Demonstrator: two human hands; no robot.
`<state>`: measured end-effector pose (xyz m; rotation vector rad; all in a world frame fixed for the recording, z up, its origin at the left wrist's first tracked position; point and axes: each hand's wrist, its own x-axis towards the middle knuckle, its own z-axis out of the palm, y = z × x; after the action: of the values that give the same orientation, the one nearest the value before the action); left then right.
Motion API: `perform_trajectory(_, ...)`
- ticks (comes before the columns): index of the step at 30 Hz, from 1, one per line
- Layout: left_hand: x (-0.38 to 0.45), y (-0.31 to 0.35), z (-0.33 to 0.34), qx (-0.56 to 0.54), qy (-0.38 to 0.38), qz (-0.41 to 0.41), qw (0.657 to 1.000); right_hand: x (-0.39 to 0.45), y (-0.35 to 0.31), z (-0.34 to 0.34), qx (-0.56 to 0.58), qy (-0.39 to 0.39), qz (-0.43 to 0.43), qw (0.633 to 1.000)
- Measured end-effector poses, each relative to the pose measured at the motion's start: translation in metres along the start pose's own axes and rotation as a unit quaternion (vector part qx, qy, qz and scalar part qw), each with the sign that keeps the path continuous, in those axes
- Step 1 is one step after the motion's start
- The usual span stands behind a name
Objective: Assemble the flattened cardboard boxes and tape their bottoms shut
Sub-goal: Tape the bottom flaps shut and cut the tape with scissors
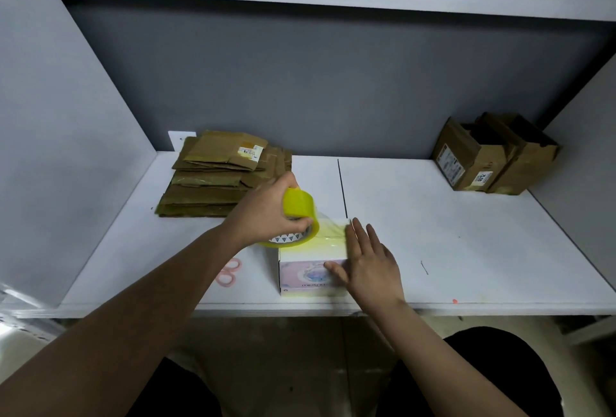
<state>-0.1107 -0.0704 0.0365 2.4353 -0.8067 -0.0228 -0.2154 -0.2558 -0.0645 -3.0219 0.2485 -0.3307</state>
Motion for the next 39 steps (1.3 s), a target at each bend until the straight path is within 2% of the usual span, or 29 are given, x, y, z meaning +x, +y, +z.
perform_trajectory(4, -0.003, -0.001, -0.002, -0.001, 0.004, -0.004, 1.0, -0.001, -0.013, -0.005, 0.043, 0.0, -0.01, 0.999)
perform_trajectory(9, -0.002, -0.001, -0.001, -0.003, 0.005, -0.006, 1.0, 0.0, -0.028, 0.004, 0.03, -0.018, -0.052, 0.998)
perform_trajectory(14, -0.004, -0.005, 0.003, 0.039, 0.014, 0.036, 0.998, 0.0, -0.026, 0.012, 0.007, -0.024, -0.054, 0.998)
perform_trajectory(19, -0.004, -0.009, -0.001, 0.02, 0.003, 0.074, 0.997, 0.0, -0.022, 0.017, -0.001, -0.006, -0.06, 0.998)
perform_trajectory(21, -0.001, -0.008, -0.006, 0.056, -0.006, 0.099, 0.994, 0.001, -0.018, 0.018, -0.014, 0.004, -0.069, 0.998)
perform_trajectory(25, 0.005, -0.01, -0.022, 0.249, -0.086, 0.141, 0.954, 0.004, -0.015, 0.024, -0.019, 0.054, -0.092, 0.994)
perform_trajectory(27, 0.004, -0.011, -0.023, 0.292, -0.118, 0.157, 0.936, 0.004, -0.015, 0.024, -0.017, 0.066, -0.098, 0.993)
perform_trajectory(30, 0.003, -0.013, -0.023, 0.364, -0.124, 0.201, 0.901, 0.005, -0.013, 0.026, -0.02, 0.083, -0.106, 0.991)
perform_trajectory(34, 0.001, -0.02, -0.021, 0.4, -0.126, 0.214, 0.882, 0.005, -0.014, 0.025, -0.031, 0.089, -0.107, 0.99)
perform_trajectory(39, -0.001, -0.031, -0.011, 0.384, -0.145, 0.2, 0.89, 0.003, -0.014, 0.022, -0.02, 0.081, -0.107, 0.991)
